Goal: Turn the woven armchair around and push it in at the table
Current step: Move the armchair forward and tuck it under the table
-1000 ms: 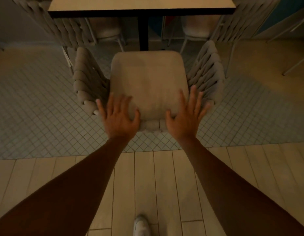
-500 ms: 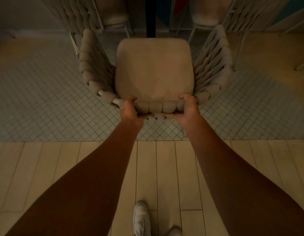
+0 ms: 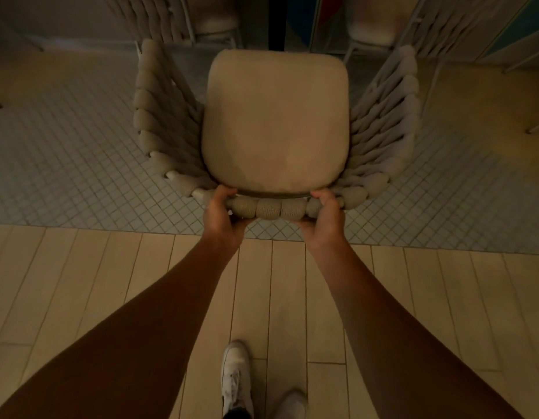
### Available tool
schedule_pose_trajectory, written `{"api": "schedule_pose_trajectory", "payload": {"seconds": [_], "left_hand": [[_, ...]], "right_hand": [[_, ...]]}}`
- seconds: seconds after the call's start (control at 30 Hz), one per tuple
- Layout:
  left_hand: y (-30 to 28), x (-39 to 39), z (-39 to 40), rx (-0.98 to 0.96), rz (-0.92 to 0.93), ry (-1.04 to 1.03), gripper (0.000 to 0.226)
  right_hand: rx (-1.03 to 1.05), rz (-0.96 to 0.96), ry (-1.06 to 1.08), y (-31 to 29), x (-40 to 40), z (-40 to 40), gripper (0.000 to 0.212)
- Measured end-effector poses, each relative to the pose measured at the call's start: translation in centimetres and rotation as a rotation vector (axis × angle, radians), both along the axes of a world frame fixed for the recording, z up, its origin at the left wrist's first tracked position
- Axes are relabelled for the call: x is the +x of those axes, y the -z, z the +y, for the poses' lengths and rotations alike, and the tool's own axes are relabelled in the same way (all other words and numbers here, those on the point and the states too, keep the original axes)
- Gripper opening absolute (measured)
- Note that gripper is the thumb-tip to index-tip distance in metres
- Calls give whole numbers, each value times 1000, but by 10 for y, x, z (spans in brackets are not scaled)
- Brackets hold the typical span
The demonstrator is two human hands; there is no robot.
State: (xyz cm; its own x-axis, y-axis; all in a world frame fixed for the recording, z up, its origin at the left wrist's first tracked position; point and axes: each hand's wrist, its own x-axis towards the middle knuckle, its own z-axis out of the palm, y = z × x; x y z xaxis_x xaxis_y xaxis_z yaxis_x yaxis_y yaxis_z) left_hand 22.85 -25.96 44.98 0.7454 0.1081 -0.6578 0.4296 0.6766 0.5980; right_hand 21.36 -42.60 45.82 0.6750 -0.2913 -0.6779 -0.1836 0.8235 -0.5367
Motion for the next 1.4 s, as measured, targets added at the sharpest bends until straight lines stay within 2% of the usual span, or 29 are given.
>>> {"api": "schedule_pose_trajectory", "payload": {"seconds": [0.17,0.3,0.53,0.67,0.87,1.13,1.4], "left_hand": [[3,5,4,-29,-50,31,44],[8,25,9,-49,-74,61,38],[4,76,-1,-74,-20,5,43],[-4,103,2,-92,-18,5,36],[-13,144,4,-107,-15,-8,49],[-13,150,8,-47,-28,42,40],[3,126,26,-28,-75,68,57]], "right_hand": [[-5,-17,31,0,0,4,49],[-3,-46,34,1,13,6,43],[-109,-33,-7,-1,68,-6,37],[-141,-9,-75,-5,103,-6,27],[-181,5,-115,-17,149,-7,19],[-193,11,-105,-14,147,-1,34],[-176,-42,-27,-13,115,16,35]]}}
